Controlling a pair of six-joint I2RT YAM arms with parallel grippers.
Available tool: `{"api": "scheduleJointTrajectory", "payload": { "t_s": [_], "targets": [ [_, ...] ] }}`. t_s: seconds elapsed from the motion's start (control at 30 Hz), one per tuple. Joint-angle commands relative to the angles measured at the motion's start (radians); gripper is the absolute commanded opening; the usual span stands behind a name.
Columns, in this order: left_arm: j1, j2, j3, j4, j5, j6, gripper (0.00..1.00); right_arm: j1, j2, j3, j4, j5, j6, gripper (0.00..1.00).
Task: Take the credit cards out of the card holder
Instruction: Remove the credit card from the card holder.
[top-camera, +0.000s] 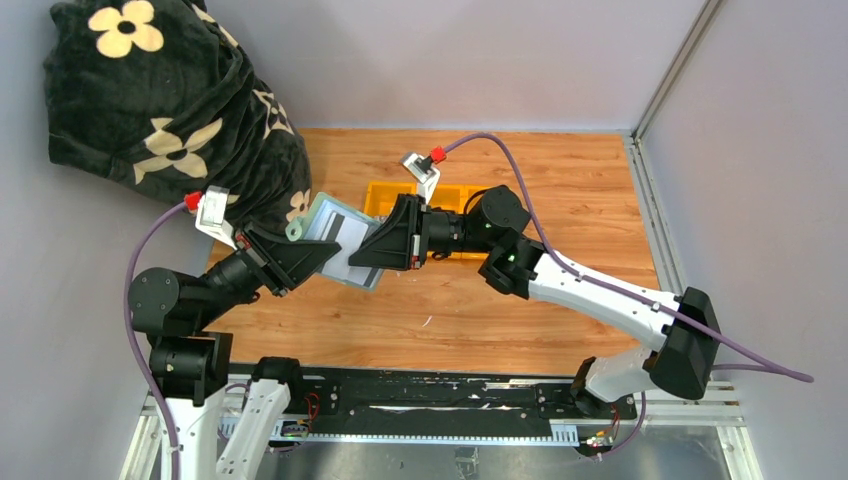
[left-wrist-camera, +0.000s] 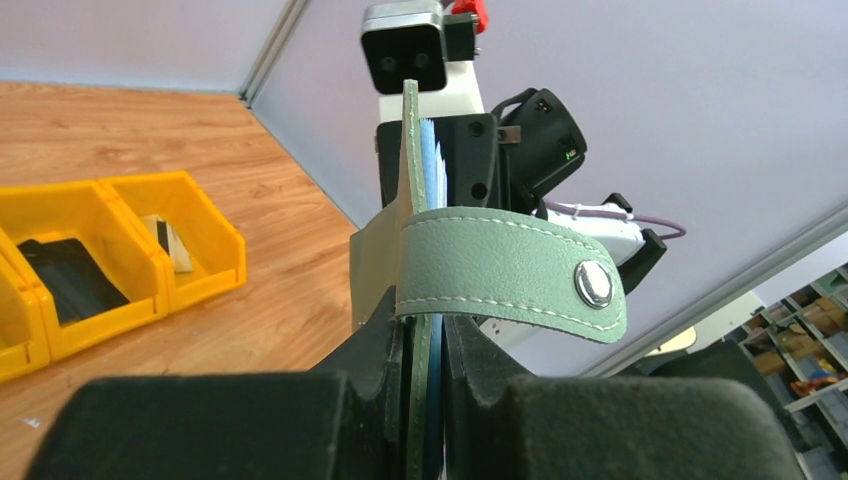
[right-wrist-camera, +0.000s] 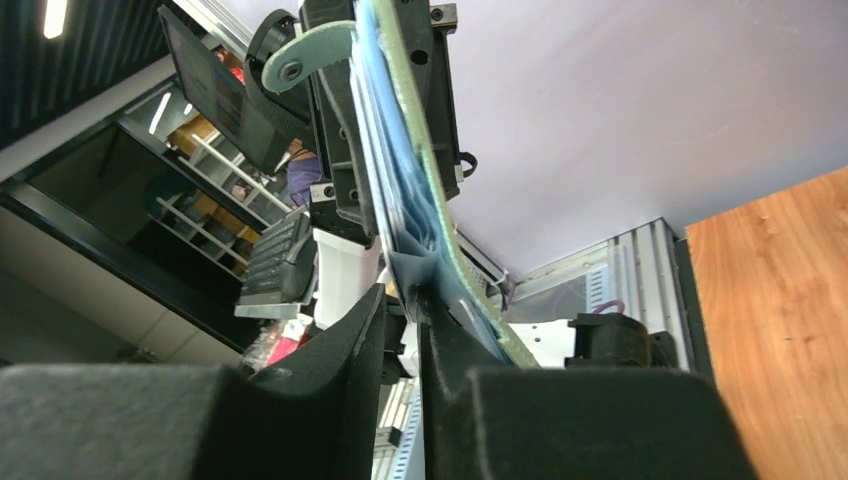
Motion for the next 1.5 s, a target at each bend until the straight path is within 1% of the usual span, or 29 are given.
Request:
{"api": "scheduleJointTrajectory", "payload": {
  "t_s": [0.0,0.07,0.1,0.43,0.63,0.8,0.87,1.1,1.23,1.33,1.37,1.43,1.47],
  "targets": [
    [-0.002,-0.010,-0.008,0.029,0.049,-0.020,0.05,0.010,0.009,0.042,0.097,-0.010,0.049,0.13],
    [-0.002,-0.010,-0.010,0.037,0.053,-0.028,0.09,0.006,0.005,0.024,0.107,-0.006,0.058,0.01],
    [-0.002,-0.010,-0.011,0.045,0.056,-0.035,0.11,0.005,0.001,0.015,0.114,-0.005,0.062,0.00],
    [-0.003,0.000,-0.030,0.122,0.067,-0.128,0.18,-0.006,-0.051,-0.104,0.221,-0.013,0.087,0.00],
    [-0.002,0.005,-0.025,0.143,0.073,-0.147,0.20,-0.009,-0.082,-0.163,0.220,-0.010,0.078,0.00],
    [-0.002,0.001,-0.025,0.141,0.069,-0.139,0.22,-0.010,-0.100,-0.167,0.173,0.004,0.050,0.00],
    [-0.003,-0.004,-0.029,0.137,0.066,-0.134,0.21,-0.010,-0.097,-0.155,0.173,0.001,0.048,0.00],
    [-0.002,-0.001,-0.009,0.103,0.054,-0.113,0.07,-0.010,-0.116,-0.191,0.160,-0.001,0.039,0.00],
    [-0.002,-0.002,-0.002,0.091,0.047,-0.105,0.06,-0.011,-0.138,-0.231,0.180,0.006,0.045,0.00],
    [-0.002,-0.003,-0.004,0.090,0.045,-0.104,0.05,-0.009,-0.141,-0.222,0.182,0.007,0.043,0.00],
    [-0.002,-0.004,-0.005,0.089,0.045,-0.103,0.05,-0.010,-0.138,-0.212,0.182,0.006,0.043,0.01],
    [-0.002,-0.003,-0.006,0.088,0.044,-0.103,0.05,-0.009,-0.130,-0.189,0.184,0.005,0.048,0.13],
    [-0.002,-0.004,-0.004,0.087,0.044,-0.101,0.05,-0.010,-0.125,-0.179,0.191,0.004,0.053,0.22]
  ]
}}
